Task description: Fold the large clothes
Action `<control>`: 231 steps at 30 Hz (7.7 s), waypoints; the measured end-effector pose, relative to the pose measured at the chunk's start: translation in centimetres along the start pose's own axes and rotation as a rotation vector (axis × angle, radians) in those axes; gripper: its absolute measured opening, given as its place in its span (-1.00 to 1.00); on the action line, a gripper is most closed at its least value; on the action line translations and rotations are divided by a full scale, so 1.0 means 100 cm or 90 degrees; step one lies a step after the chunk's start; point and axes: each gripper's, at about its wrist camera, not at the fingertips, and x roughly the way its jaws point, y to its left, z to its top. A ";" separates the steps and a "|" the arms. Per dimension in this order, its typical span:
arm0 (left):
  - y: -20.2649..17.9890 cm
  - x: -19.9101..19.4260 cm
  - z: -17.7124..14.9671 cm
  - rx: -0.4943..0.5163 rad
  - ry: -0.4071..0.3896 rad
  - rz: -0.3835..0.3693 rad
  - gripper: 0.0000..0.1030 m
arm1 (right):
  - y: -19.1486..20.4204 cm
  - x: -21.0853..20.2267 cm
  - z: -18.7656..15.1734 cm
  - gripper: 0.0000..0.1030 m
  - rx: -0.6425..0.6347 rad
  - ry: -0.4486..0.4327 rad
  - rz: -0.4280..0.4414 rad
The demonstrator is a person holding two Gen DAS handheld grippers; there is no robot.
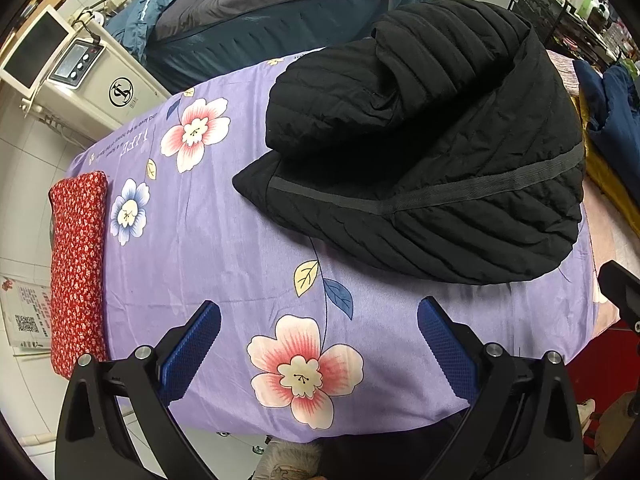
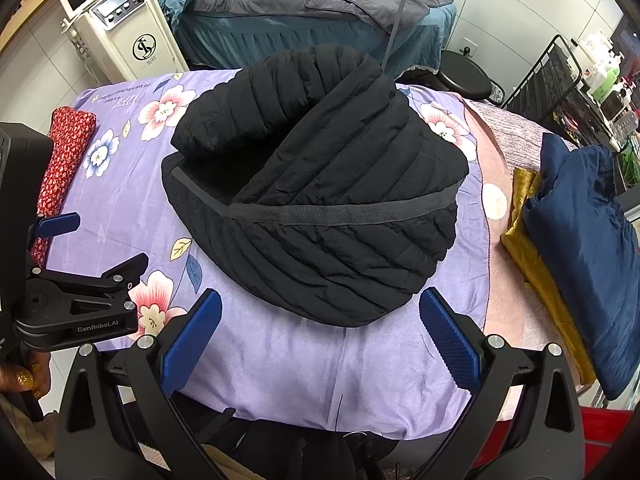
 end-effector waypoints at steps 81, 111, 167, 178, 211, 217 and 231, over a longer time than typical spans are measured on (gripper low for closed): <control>-0.006 0.008 0.001 0.013 0.016 0.004 0.88 | -0.001 0.016 0.001 0.89 0.002 0.024 0.017; -0.032 -0.032 0.025 0.046 -0.094 0.047 0.88 | -0.035 0.016 0.050 0.89 -0.053 -0.065 0.026; 0.013 0.087 0.096 -0.086 -0.047 -0.317 -0.07 | -0.067 -0.039 -0.012 0.64 -0.014 -0.036 0.023; 0.047 0.047 -0.036 -0.093 0.002 -0.319 -0.69 | -0.011 -0.026 0.040 0.66 -0.200 -0.070 -0.075; 0.101 0.067 -0.107 -0.272 0.057 -0.288 -0.69 | -0.032 0.080 0.118 -0.82 -0.139 0.074 0.265; 0.152 0.021 -0.059 -0.268 -0.042 -0.260 -0.71 | -0.121 -0.022 0.130 -0.88 -0.012 -0.083 0.274; 0.301 -0.172 0.019 -0.334 -0.373 -0.095 -0.81 | -0.214 -0.286 0.098 -0.89 0.071 -0.524 0.275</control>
